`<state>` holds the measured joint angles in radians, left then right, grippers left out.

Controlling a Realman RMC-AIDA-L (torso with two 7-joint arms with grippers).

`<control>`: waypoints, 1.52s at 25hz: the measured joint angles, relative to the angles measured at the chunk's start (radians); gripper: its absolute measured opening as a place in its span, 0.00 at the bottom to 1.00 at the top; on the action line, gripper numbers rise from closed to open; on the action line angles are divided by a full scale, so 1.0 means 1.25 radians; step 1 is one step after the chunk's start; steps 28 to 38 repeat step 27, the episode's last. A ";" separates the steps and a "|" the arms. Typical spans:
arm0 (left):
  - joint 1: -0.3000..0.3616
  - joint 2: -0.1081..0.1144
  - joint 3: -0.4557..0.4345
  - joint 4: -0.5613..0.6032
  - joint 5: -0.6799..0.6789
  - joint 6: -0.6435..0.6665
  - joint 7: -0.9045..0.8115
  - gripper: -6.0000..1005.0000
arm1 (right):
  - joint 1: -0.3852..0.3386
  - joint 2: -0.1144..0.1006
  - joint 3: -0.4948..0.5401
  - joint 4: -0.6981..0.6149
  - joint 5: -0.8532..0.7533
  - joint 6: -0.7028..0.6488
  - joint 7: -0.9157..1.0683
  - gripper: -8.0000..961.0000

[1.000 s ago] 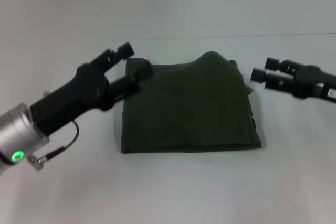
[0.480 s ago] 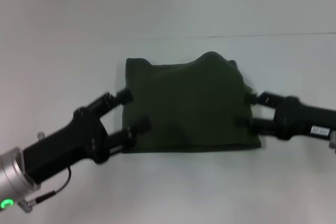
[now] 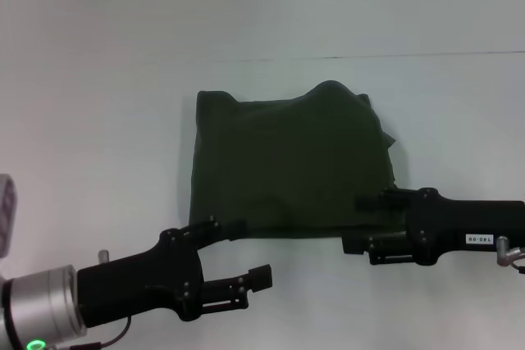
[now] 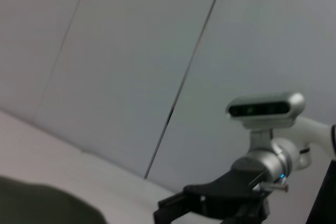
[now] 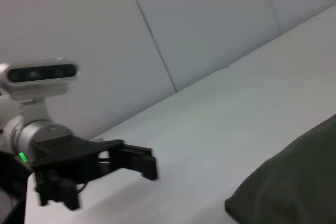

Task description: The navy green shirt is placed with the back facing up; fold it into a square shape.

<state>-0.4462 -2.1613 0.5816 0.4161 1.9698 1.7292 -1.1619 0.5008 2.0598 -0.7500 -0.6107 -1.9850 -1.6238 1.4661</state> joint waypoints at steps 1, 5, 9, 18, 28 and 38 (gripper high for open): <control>-0.001 0.000 0.013 0.002 0.000 -0.017 -0.017 0.87 | 0.000 0.000 -0.003 0.000 0.000 -0.002 0.000 0.94; -0.012 0.003 0.052 0.005 0.001 -0.051 -0.066 0.87 | 0.000 -0.003 -0.006 0.001 0.000 -0.007 0.001 0.93; -0.019 0.005 0.075 0.008 0.001 -0.059 -0.089 0.87 | 0.002 -0.007 -0.007 0.001 0.000 -0.012 0.002 0.93; -0.021 0.005 0.077 0.012 0.001 -0.061 -0.093 0.87 | 0.008 -0.009 -0.007 0.001 -0.015 -0.011 0.009 0.93; -0.022 0.005 0.076 0.013 0.001 -0.060 -0.093 0.87 | 0.011 -0.005 -0.007 0.001 -0.021 -0.009 0.011 0.93; -0.022 0.005 0.076 0.013 0.001 -0.060 -0.093 0.87 | 0.011 -0.005 -0.007 0.001 -0.021 -0.009 0.011 0.93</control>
